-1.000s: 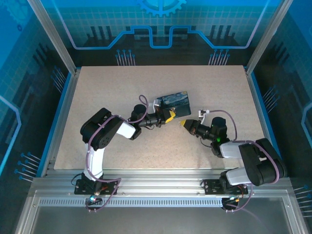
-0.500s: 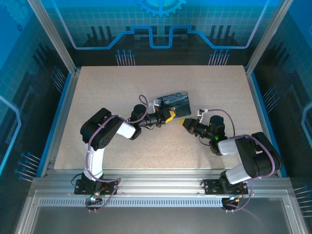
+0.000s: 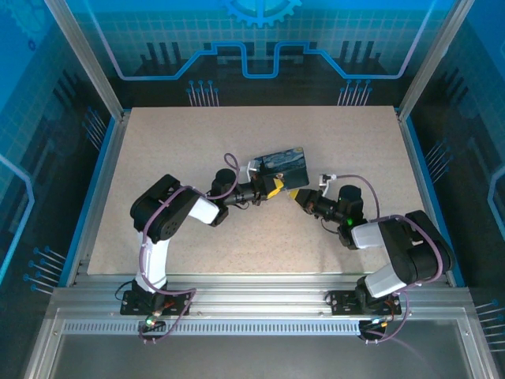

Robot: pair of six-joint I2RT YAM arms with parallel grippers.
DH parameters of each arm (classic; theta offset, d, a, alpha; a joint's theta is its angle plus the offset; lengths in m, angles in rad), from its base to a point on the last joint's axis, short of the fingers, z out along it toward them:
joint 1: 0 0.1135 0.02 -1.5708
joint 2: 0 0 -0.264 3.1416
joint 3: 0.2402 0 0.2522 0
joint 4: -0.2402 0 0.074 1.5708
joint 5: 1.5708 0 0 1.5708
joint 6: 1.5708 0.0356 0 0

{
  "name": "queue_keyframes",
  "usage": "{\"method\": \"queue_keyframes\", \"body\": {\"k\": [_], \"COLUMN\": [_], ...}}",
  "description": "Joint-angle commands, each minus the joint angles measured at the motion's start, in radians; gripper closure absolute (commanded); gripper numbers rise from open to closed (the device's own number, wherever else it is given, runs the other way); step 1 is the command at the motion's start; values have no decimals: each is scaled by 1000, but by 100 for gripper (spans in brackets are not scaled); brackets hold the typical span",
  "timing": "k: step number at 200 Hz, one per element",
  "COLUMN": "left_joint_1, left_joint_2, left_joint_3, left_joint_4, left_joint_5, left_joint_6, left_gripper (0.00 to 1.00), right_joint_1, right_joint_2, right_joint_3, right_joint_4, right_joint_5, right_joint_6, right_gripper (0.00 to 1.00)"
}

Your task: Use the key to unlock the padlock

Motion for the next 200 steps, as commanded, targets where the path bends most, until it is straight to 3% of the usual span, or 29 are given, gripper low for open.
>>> {"method": "queue_keyframes", "body": {"k": [1,200], "left_joint_1": [2,2], "left_joint_2": [8,21], "left_joint_3": [-6,4], "left_joint_4": [77,82], "left_joint_5": [28,31], "left_joint_6": [-23,-26], "left_gripper": [100,100], "right_joint_1": [15,27], "right_joint_2": [23,17], "right_joint_3": [23,8], "right_joint_4": [48,91], "right_joint_5": [14,-1], "right_joint_6": [11,21], "right_gripper": [100,100]}}
